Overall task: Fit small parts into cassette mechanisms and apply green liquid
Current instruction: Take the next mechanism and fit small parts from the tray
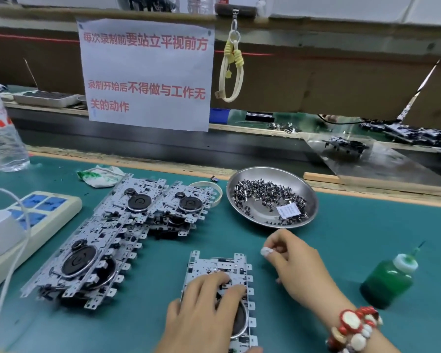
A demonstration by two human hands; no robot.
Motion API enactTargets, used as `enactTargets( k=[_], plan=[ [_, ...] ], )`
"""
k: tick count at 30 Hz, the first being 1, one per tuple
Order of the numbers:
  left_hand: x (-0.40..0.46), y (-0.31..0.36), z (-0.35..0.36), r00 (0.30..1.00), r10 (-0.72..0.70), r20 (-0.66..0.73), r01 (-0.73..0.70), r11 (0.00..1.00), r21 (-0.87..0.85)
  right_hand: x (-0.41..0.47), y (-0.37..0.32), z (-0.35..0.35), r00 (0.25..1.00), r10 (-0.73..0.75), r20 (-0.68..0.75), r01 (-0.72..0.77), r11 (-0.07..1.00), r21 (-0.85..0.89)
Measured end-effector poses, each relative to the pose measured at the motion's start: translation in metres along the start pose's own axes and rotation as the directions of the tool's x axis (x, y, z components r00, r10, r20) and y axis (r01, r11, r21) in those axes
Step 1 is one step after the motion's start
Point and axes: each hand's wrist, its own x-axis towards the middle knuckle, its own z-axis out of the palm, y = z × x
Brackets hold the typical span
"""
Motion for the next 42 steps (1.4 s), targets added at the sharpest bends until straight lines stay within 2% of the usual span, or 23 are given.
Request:
enactTargets(
  k=[2,3,5,11,15,19,22,26,35,42],
  plan=[
    [0.004,0.013,0.008,0.999,0.038,0.004,-0.038,0.995,-0.088,-0.008,0.011,-0.011,0.997,0.074,0.005,-0.073,0.984,0.164],
    [0.006,0.021,0.007,0.997,0.039,0.064,-0.03,0.99,-0.137,-0.011,0.016,-0.016,0.995,0.099,0.007,-0.098,0.97,0.223],
    [0.014,0.034,0.004,0.995,0.062,0.082,-0.048,0.986,-0.161,-0.016,0.024,-0.022,0.99,0.139,-0.006,-0.13,0.94,0.315],
    [0.022,0.05,0.01,0.993,0.082,0.082,-0.063,0.976,-0.207,-0.025,0.027,-0.029,0.982,0.171,-0.084,-0.094,0.819,0.566],
    [0.027,0.041,0.003,0.996,0.085,0.006,-0.082,0.973,-0.215,-0.027,0.022,-0.031,0.99,0.107,-0.096,-0.036,0.831,0.556],
    [0.036,0.027,0.01,0.987,0.09,-0.136,-0.118,0.968,-0.219,-0.028,0.019,-0.025,0.992,0.127,-0.028,-0.084,0.793,0.603],
    [0.04,0.029,0.019,0.985,0.061,-0.162,-0.106,0.951,-0.29,-0.03,0.02,-0.024,0.991,0.132,0.023,-0.119,0.781,0.613],
    [0.042,0.037,0.026,0.982,0.08,-0.171,-0.137,0.925,-0.355,-0.029,0.027,-0.029,0.988,0.152,0.007,-0.125,0.781,0.612],
    [0.073,0.038,0.012,0.967,0.104,-0.232,-0.187,0.91,-0.371,-0.032,0.03,-0.034,0.981,0.196,0.015,-0.147,0.686,0.712],
    [0.091,0.033,0.009,0.951,0.147,-0.271,-0.273,0.81,-0.519,-0.031,0.031,-0.035,0.977,0.206,0.057,-0.177,0.631,0.756]
  ],
)
